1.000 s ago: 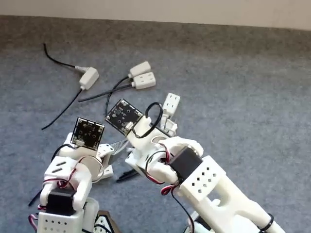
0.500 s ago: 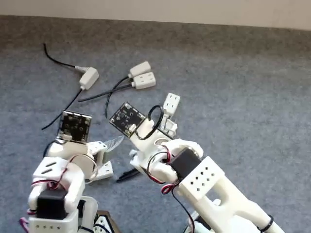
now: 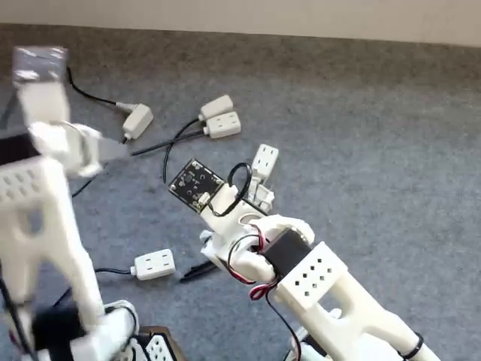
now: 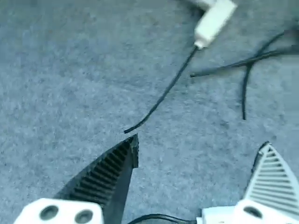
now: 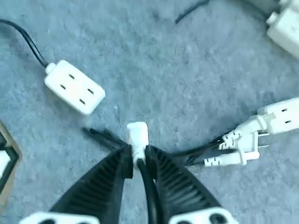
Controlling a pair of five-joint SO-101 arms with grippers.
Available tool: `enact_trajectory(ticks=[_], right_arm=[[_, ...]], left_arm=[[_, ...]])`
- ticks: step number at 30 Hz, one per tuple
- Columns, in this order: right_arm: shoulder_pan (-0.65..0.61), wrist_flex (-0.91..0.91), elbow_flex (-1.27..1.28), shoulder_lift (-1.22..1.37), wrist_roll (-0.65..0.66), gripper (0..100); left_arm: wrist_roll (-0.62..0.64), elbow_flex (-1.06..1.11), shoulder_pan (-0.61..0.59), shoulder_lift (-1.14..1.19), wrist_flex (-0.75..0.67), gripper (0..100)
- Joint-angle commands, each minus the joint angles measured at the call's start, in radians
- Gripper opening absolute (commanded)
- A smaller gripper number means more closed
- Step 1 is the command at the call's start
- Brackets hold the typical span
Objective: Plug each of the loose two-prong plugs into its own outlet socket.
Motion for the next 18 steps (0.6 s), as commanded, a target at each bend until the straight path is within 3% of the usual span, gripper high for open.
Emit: enact_trajectory(ticks=[1,10,18], right_arm=[[-0.021,0.016,-0.101,0.084,0.002,0.7],[-0.122,0.027,-0.242,0.378,-0.167,0.7],[-0.117,0.11,-0.418,0.41,-0.519,0.9]], left_arm=[[-0.009,-0.248,-0.174,0.265,0.021,38],[-0.011,-0.401,-0.446,0.545,0.015,38],[-0.011,-0.45,-0.621,0.757,-0.212,38]])
